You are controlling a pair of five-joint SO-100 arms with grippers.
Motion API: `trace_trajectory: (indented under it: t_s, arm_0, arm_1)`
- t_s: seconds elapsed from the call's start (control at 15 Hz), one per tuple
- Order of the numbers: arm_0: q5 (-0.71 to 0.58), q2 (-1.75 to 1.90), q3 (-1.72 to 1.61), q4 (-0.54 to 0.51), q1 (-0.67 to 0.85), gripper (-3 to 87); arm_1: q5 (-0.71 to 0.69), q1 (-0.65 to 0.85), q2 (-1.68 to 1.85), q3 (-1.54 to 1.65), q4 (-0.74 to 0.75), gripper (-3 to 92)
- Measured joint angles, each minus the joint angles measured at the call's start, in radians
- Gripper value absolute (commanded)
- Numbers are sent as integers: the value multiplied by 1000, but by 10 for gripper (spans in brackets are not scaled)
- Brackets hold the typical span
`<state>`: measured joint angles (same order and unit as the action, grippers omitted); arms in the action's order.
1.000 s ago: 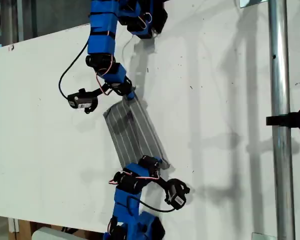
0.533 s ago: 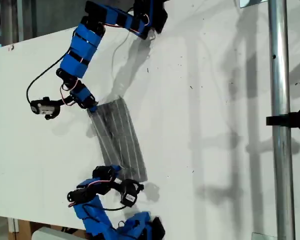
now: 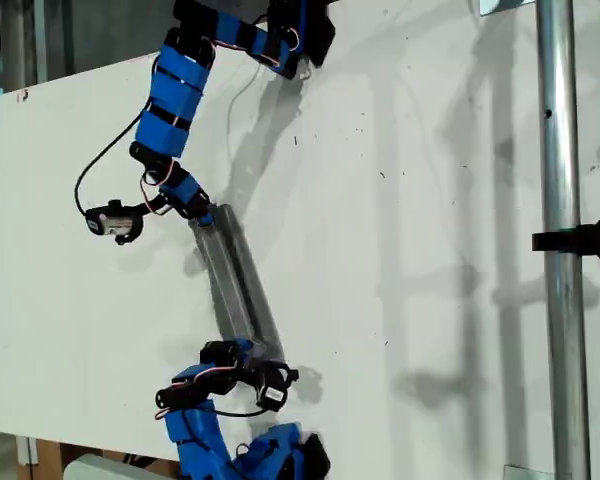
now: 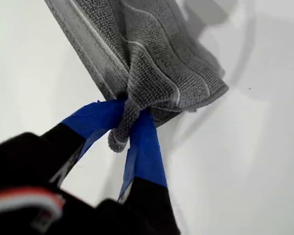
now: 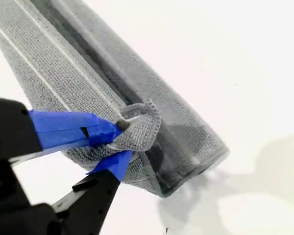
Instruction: Grasp corners of a towel and fold twice.
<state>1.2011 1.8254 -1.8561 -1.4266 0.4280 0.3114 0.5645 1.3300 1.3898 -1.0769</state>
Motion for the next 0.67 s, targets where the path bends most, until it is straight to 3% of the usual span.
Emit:
trace_trajectory:
  t_s: [0.13,0.4,0.67]
  arm_0:
    - [31,-35,-43,63,-9,0]
    - [51,-94,-58,69,-9,7]
    - [72,-94,-61,44,-9,128]
  arm_1:
    - [15,-5,-98,2,17,-2]
    - [14,-2,-268,-51,57,-2]
    - [-3,28,-310,-95,49,-2]
